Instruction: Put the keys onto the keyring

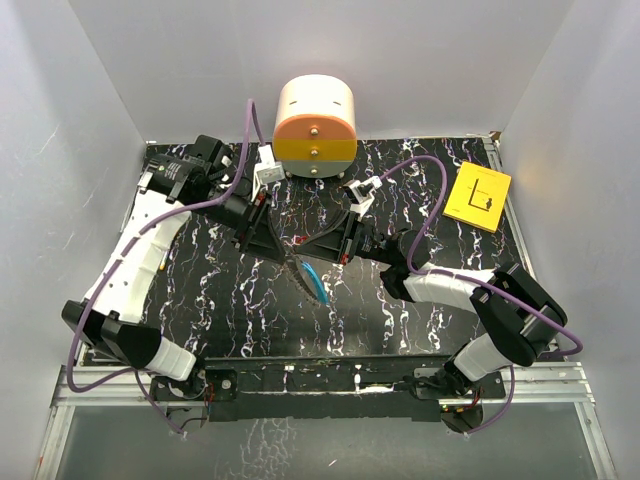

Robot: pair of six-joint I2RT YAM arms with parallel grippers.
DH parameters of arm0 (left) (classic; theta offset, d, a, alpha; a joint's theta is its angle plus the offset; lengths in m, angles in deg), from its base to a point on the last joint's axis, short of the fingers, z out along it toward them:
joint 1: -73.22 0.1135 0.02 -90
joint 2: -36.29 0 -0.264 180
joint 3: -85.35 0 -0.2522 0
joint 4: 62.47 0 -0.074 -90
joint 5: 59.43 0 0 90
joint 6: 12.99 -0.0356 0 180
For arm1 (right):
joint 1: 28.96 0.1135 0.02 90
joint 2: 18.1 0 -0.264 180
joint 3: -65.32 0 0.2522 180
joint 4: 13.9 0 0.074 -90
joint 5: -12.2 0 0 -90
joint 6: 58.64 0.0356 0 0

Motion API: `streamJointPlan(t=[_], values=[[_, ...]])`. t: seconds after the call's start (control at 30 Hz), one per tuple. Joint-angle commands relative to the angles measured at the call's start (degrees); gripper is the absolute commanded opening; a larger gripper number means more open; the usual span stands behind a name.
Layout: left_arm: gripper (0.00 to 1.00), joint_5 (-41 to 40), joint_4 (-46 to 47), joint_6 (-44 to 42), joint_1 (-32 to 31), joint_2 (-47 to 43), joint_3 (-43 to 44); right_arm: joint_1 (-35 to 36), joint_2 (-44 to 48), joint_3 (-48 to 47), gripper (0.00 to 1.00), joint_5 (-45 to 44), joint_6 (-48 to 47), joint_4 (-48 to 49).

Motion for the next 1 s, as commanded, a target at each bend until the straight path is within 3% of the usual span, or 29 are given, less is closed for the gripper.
streamJointPlan(t=[0.0,0.97], values=[[0.33,2.1,-1.1,-1.1,0.0,0.4,-0.4,0.2,1.4,-3.2,0.08,-1.4,-2.3,5.2],[0.32,-0.2,-1.1,-4.2,-1.3,4.5,0.4,0.8,2.4,-6.9,0.08,3.2,-6.6,-8.0]])
